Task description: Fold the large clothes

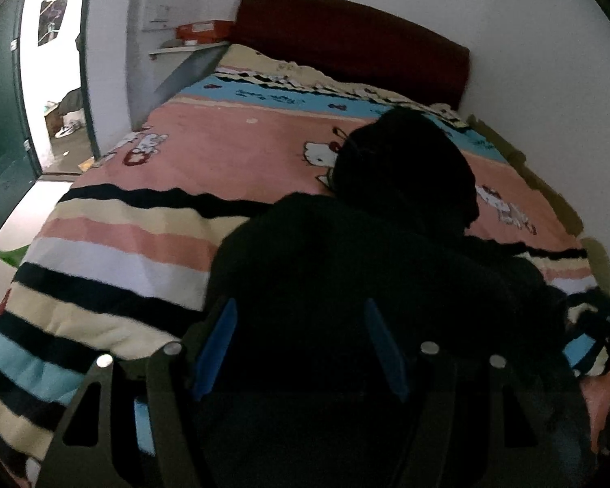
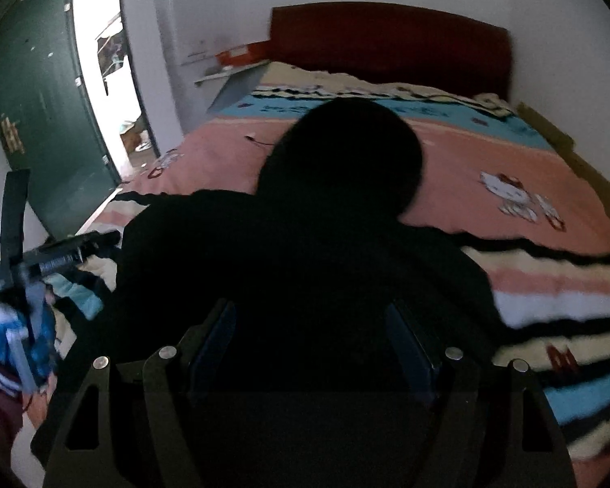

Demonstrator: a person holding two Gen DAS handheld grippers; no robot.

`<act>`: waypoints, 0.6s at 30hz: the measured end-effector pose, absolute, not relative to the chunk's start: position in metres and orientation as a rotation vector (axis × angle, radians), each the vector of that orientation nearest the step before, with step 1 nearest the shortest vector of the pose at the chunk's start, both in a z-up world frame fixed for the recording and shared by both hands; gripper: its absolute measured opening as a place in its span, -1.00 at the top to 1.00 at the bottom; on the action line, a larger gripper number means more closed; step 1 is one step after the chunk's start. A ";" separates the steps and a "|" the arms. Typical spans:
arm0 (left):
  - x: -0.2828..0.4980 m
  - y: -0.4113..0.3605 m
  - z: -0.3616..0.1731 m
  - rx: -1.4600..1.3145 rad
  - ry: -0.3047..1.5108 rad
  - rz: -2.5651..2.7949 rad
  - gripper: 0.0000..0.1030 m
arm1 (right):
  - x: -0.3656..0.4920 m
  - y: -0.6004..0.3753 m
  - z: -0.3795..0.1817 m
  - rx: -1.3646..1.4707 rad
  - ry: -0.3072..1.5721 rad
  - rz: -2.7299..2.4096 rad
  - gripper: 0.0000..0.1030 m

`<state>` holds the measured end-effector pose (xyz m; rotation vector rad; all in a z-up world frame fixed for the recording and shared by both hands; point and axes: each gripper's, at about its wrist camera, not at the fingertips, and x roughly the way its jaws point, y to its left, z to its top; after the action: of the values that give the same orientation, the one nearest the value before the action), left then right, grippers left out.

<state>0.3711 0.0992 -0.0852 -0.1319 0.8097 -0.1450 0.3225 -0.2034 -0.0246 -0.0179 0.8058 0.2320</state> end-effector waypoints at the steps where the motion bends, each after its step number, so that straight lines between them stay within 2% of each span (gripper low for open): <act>1: 0.375 0.095 -0.091 -0.119 0.815 -0.148 -0.24 | 0.331 -0.196 -0.030 -0.032 0.810 0.237 -0.46; 9: 0.376 0.074 -0.152 -0.075 0.877 -0.201 -0.28 | 0.357 -0.202 -0.100 -0.101 0.924 0.196 -0.46; 12: 0.375 0.066 -0.159 -0.042 0.890 -0.204 -0.30 | 0.353 -0.207 -0.122 -0.103 0.941 0.210 -0.46; 18: 0.370 0.060 -0.155 0.014 0.910 -0.167 -0.29 | 0.347 -0.203 -0.126 -0.117 0.957 0.214 -0.46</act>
<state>0.3696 0.0599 -0.1551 0.0141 0.9103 -0.1669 0.3469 -0.2033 -0.1263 -0.1171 0.9569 0.2142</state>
